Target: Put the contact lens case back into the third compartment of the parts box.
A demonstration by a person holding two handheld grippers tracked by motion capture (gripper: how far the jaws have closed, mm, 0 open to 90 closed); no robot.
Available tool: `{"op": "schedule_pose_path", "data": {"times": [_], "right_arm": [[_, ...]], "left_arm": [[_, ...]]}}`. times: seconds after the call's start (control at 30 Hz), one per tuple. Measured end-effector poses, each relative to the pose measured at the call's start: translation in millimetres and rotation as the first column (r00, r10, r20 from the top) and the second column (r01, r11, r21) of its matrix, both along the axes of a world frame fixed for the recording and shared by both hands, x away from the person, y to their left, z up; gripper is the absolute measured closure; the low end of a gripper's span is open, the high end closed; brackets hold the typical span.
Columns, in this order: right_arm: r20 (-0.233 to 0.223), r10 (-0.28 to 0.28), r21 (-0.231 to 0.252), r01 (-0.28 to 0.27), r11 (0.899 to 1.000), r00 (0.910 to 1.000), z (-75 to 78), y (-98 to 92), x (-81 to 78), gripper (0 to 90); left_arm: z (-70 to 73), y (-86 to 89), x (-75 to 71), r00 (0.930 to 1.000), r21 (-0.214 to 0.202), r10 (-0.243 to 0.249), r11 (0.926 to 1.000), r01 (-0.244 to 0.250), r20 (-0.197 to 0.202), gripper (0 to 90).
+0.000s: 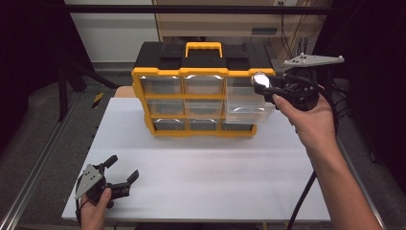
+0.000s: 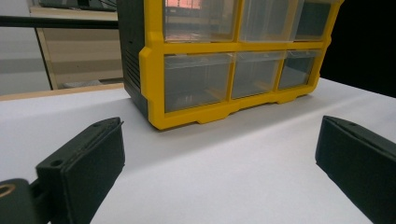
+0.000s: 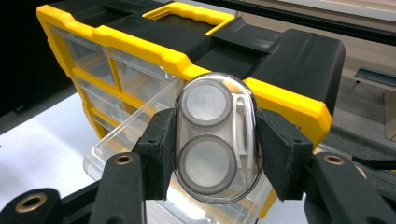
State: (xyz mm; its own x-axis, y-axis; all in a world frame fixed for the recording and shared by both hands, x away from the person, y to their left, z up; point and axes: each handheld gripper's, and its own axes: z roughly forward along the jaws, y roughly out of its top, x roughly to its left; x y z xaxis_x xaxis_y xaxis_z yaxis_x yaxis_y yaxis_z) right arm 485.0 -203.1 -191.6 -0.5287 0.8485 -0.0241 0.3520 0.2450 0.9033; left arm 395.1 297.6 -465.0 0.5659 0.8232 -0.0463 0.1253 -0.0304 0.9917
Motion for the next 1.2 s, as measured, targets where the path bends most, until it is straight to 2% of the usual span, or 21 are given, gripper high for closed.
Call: {"op": "schedule_pose_path", "data": {"times": [0.77, 1.2], "right_arm": [[-0.017, 0.037, -0.042, -0.037, 0.998, 0.9992, -1.2, 14.9, 3.1, 49.0], [-0.032, 0.037, -0.057, -0.038, 0.998, 0.9988, -4.1, 21.4, 7.6, 49.0]], "left_arm": [[-0.1, -0.8, 0.2, 1.0000, 0.005, -0.004, 1.0000, 0.004, 0.000, 1.1], [-0.1, -1.3, 0.4, 1.0000, 0.008, -0.006, 1.0000, 0.006, 0.000, 1.2]]}}
